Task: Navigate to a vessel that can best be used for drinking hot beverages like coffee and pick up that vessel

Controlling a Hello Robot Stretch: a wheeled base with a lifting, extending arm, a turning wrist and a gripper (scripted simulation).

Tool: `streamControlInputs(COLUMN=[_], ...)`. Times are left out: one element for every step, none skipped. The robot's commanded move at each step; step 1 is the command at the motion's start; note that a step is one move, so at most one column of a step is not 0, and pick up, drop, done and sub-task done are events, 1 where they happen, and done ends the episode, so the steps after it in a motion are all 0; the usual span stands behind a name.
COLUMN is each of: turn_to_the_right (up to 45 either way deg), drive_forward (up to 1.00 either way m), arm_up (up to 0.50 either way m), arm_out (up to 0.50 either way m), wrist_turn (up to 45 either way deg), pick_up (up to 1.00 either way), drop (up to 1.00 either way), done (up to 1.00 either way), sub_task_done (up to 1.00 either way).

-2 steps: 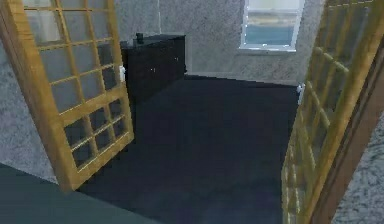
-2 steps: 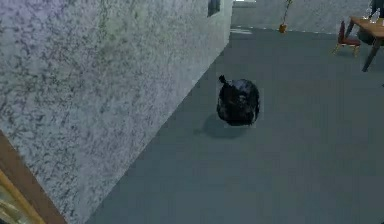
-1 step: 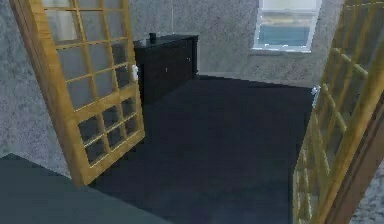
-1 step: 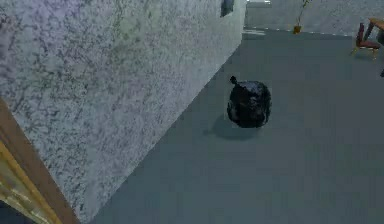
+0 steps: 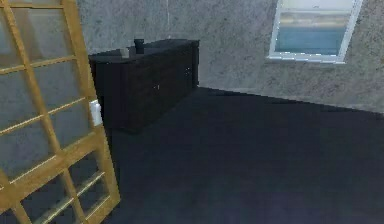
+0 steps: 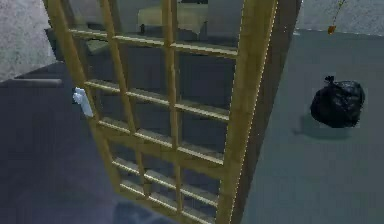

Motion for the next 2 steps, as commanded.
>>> streamControlInputs(turn_to_the_right=[0.0, 0.0], drive_forward=[1.00, 0.25], arm_up=[0.00, 0.00], arm_out=[0.00, 0.00], wrist_turn=[0.0, 0.0], pick_up=[0.00, 0.00], drop=[0.00, 0.00], done=[0.00, 0.00], sub_task_done=[0.00, 0.00])
